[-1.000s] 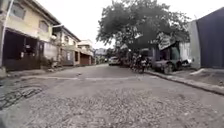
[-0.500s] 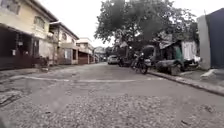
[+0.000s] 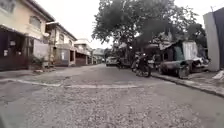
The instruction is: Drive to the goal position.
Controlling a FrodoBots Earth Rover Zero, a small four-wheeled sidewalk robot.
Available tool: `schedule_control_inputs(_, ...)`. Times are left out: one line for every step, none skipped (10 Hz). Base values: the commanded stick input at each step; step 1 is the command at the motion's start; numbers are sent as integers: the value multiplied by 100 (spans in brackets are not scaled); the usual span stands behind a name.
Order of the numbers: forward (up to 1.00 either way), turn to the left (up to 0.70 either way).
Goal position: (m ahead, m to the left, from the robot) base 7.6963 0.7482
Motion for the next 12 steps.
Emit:
schedule_control_inputs(100, 0)
schedule_control_inputs(100, 8)
schedule_control_inputs(100, 27)
schedule_control_inputs(100, 27)
schedule_control_inputs(100, 26)
schedule_control_inputs(100, 1)
schedule_control_inputs(100, 0)
schedule_control_inputs(100, 0)
schedule_control_inputs(100, 0)
schedule_control_inputs(100, 0)
schedule_control_inputs(100, 0)
schedule_control_inputs(100, 0)
